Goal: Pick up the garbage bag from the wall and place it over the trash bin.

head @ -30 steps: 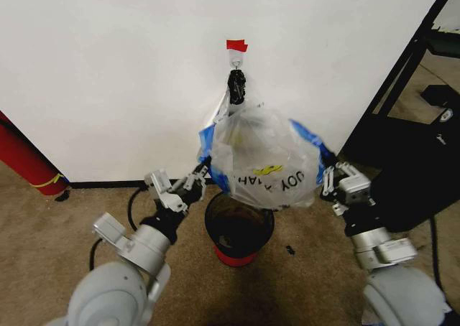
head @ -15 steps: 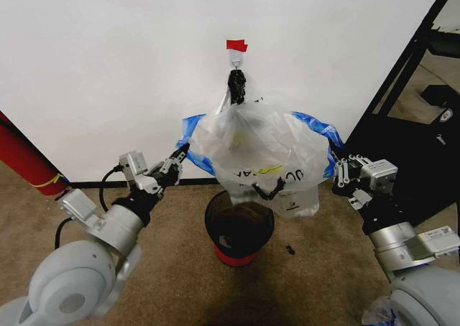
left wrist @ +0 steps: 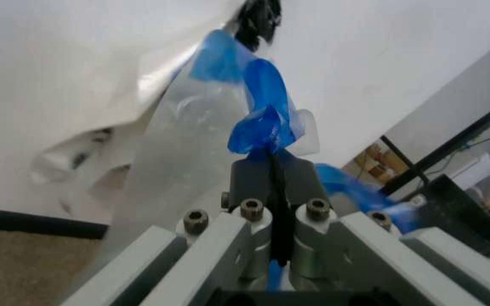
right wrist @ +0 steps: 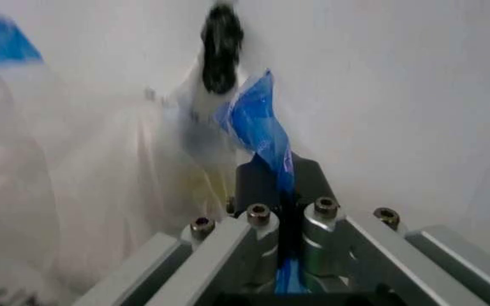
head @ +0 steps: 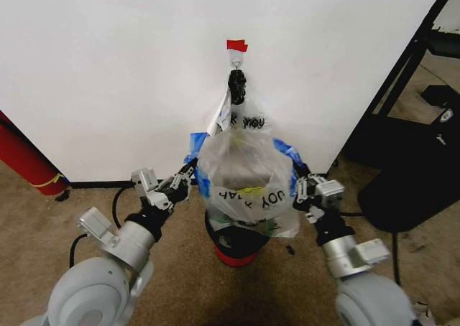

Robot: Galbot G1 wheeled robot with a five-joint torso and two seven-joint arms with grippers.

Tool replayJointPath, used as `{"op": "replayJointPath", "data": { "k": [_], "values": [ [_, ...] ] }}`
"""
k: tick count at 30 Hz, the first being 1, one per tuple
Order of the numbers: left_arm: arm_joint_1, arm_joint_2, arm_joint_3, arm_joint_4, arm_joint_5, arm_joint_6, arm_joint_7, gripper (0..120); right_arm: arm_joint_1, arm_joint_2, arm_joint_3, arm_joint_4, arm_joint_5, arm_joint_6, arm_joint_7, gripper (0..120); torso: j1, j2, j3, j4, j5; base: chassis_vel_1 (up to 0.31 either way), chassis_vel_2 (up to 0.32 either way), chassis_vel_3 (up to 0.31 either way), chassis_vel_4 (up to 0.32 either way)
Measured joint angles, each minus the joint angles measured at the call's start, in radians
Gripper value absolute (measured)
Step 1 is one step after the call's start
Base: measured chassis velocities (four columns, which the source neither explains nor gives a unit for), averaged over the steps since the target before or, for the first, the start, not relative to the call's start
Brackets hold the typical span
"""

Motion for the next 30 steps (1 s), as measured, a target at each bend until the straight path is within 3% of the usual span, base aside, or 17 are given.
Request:
{"op": "replayJointPath", "data": {
  "k": [11,19,30],
  "values": [
    [0.0,-0.073,0.06,0.127,0.049,-0.035,0.014,0,0.042,0.096,-0.068,-0.2,-0.036,0.084,0.02,0,0.0,0.0,0.0,0.0,0.0001,0.0,0.0,0.0,0.0],
    [0.045,-0.104,0.087,0.177,0.096,-0.049,0.015,0,-0.007,0.075,-0.046,-0.19,-0.044,0.098,0.026,0,0.0,0.0,0.0,0.0,0.0003,0.0,0.0,0.0,0.0],
    [0.09,-0.137,0.123,0.258,0.171,-0.058,-0.012,0,-0.082,0.116,-0.035,-0.241,-0.077,0.119,0.077,0,0.0,0.0,0.0,0.0,0.0001,0.0,0.0,0.0,0.0]
  ]
}}
